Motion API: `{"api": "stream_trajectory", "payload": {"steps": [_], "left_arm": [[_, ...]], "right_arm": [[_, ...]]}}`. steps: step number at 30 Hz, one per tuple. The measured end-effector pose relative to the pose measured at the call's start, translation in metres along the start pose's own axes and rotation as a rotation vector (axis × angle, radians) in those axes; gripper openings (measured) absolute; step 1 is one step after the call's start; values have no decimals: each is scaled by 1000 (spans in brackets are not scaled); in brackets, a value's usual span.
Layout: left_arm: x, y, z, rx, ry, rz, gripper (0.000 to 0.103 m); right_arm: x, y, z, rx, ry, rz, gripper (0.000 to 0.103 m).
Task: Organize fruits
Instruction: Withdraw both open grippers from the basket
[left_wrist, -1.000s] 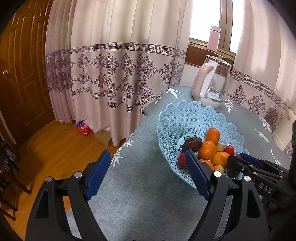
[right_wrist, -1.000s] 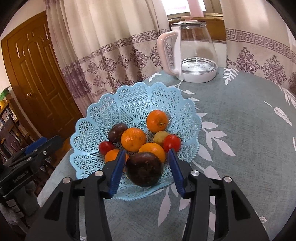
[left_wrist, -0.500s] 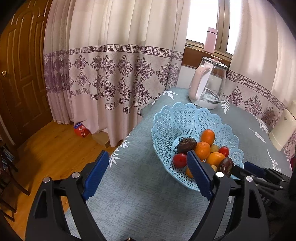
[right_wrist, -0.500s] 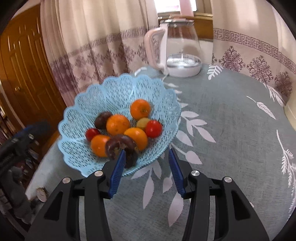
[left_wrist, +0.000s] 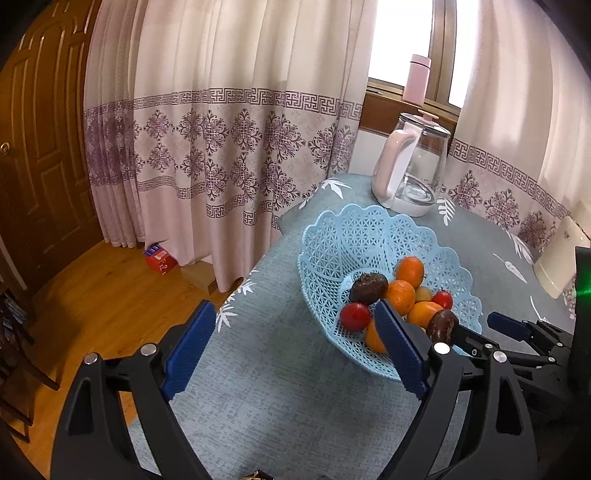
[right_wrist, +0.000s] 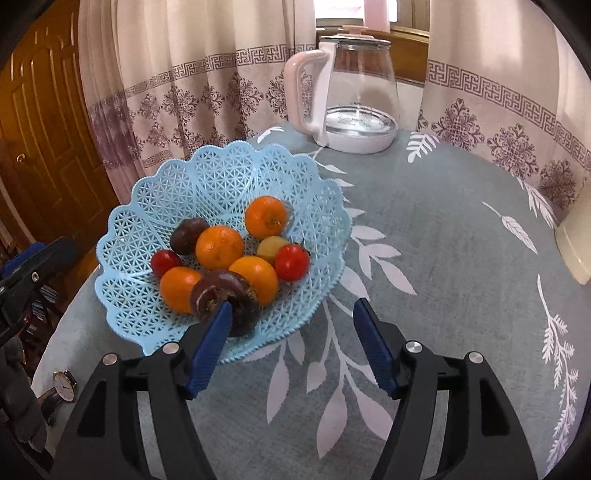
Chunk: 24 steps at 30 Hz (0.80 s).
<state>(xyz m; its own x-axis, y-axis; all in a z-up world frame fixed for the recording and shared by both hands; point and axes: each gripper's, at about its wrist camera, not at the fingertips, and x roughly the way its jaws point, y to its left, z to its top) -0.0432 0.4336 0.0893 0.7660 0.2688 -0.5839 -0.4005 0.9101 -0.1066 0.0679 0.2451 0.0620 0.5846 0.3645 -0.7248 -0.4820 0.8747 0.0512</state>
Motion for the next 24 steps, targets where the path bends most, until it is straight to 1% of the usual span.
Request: {"api": "stream_trajectory", "payload": {"steps": [2,5,7,15,18,24], "left_arm": [[0,-1,0,6,0,-1,92],[0,-3,0,17,5,0,93],[0,-4,-1,30,5,19,93],[-3,-7,0,43,4,18,93],[-5,-8,0,46,-1,18,94],[-10,-12,1,59,-14,21,94]], "right_arm": [[1,-2,-3,11,12,7,67],[-1,-1,-6,21,8,7,67],[-4,-1,-7,27,3,21,67],[-26,7,-8,18,-53,31,69],[-32,7,-7,25,-67,34,74],[-41,5,-9,38,-90,30,75]]}}
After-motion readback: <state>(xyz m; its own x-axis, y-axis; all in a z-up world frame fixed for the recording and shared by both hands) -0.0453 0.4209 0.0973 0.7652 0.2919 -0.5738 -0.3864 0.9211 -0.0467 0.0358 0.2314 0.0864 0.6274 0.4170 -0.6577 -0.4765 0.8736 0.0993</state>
